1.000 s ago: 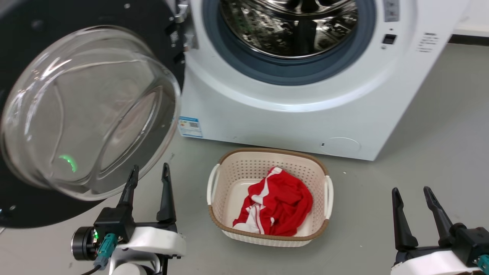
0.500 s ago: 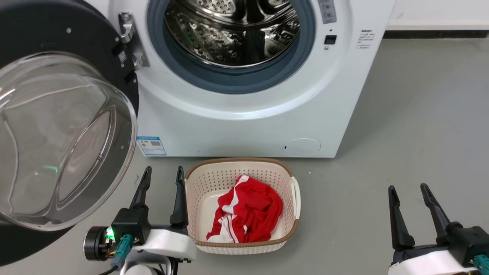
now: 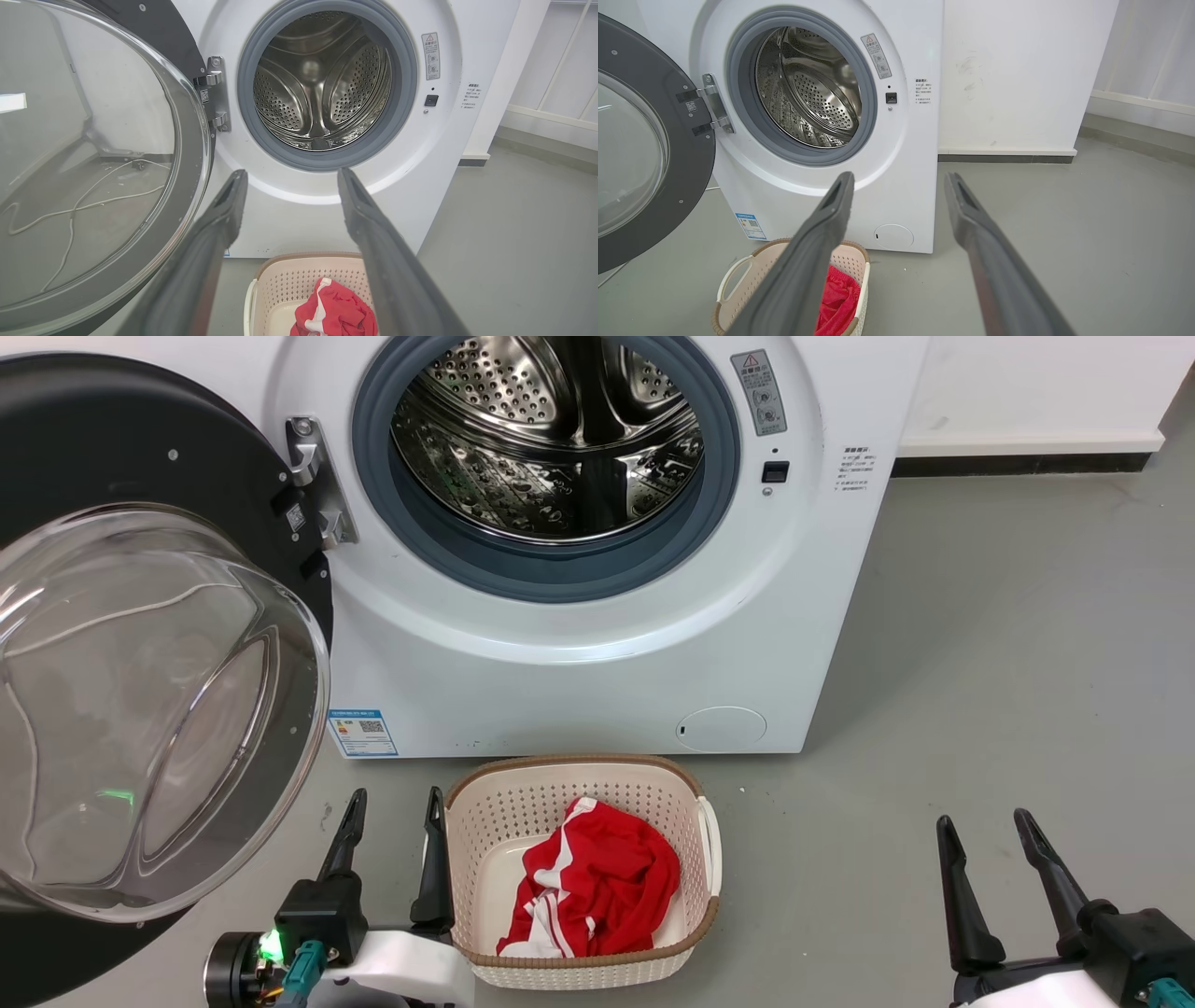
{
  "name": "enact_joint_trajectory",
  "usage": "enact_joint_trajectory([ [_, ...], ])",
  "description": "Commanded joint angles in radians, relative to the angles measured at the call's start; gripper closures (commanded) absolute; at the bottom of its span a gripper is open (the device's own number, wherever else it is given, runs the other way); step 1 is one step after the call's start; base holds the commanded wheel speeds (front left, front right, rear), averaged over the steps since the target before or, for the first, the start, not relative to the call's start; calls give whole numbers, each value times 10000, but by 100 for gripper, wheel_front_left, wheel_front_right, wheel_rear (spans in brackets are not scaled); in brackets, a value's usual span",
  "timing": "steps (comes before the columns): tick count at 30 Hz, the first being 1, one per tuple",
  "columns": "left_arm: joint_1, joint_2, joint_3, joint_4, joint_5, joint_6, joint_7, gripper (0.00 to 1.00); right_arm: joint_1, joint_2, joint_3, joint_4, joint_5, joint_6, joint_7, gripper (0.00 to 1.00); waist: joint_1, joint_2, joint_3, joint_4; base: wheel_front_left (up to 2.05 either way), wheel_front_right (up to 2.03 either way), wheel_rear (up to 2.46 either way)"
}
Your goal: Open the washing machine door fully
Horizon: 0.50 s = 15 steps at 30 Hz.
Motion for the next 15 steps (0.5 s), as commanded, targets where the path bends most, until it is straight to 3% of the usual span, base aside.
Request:
enact_joint_trajectory([
  [1, 122, -10, 27, 28, 74, -27, -22, 0, 122, 18, 12, -59, 26, -7, 22, 0, 1, -1, -14, -12, 0, 0, 0],
  [15, 67, -68, 225, 43, 142, -90, -22, 0, 152, 18, -12, -92, 107, -7, 34, 0, 1, -1, -2, 22, 0, 0, 0],
])
